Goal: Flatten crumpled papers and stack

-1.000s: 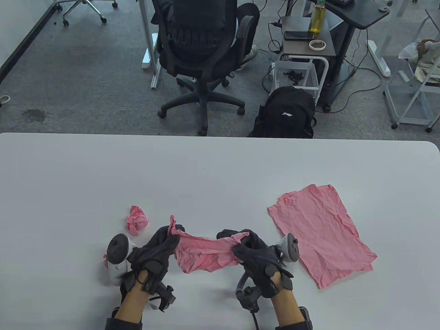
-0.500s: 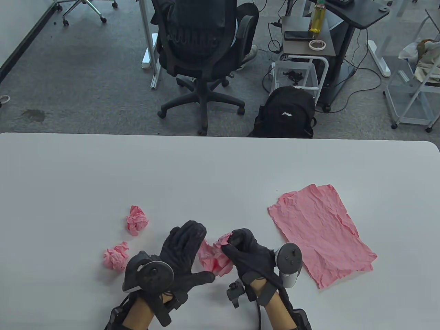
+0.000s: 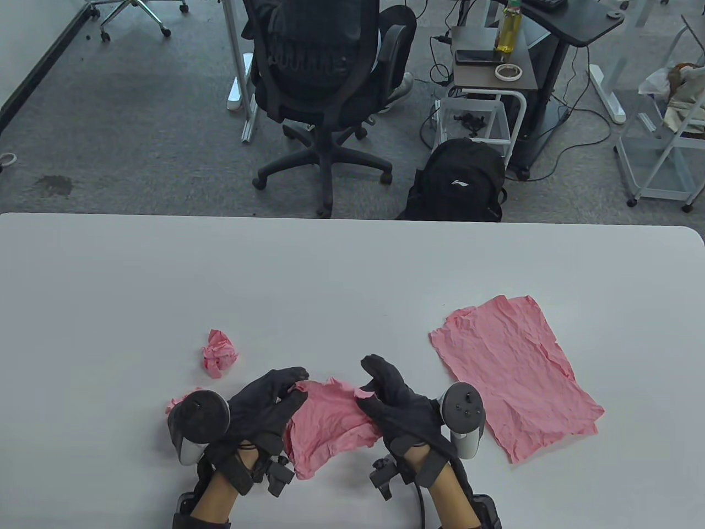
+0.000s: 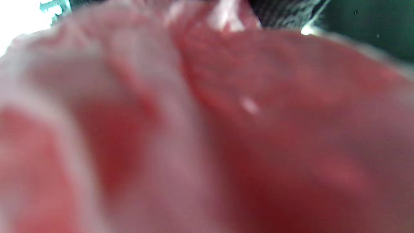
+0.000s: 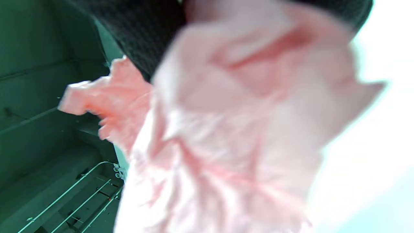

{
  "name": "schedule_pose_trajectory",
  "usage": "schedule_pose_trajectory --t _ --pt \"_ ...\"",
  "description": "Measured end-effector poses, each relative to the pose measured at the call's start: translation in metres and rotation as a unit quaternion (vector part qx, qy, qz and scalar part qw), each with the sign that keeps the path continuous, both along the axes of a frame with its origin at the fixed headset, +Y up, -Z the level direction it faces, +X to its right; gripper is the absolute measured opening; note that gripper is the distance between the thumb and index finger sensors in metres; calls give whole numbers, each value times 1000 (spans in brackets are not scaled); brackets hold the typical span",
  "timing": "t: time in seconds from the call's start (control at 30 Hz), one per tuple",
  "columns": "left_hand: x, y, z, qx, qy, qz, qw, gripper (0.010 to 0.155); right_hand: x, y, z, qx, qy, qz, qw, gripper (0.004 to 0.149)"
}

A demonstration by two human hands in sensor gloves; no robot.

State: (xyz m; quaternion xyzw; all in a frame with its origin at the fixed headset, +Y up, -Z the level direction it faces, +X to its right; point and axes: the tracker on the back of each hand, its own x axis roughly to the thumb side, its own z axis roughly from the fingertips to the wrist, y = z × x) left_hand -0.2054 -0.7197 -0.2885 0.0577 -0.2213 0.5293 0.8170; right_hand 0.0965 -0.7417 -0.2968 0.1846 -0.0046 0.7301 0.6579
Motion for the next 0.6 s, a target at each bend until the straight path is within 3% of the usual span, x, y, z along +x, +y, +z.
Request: schedule_pose_trajectory --t 0.1,0.2,0.3,0.37,0.47,0.53,0.6 --pt "0 -3 -1 -16 -26 25 999 46 -1 0 1 3 1 12 1000 40" --pt "3 -5 -6 -36 -83 36 995 46 1 0 0 4 29 -16 999 41" --pt "6 -7 -6 -37 -87 15 995 47 2 -2 -4 -12 67 -111 992 45" --pt "10 -6 -7 -19 -96 -43 994 58 1 -1 -4 -13 83 -147 986 45" --pt "14 -5 -5 -21 -123 -122 985 80 6 5 -2 18 50 -125 991 44" --pt "17 -5 -5 -3 -108 -191 976 72 9 9 -1 32 44 -114 992 46" --pt "18 -5 -5 2 -91 -224 970 45 12 12 -1 36 46 -130 990 47"
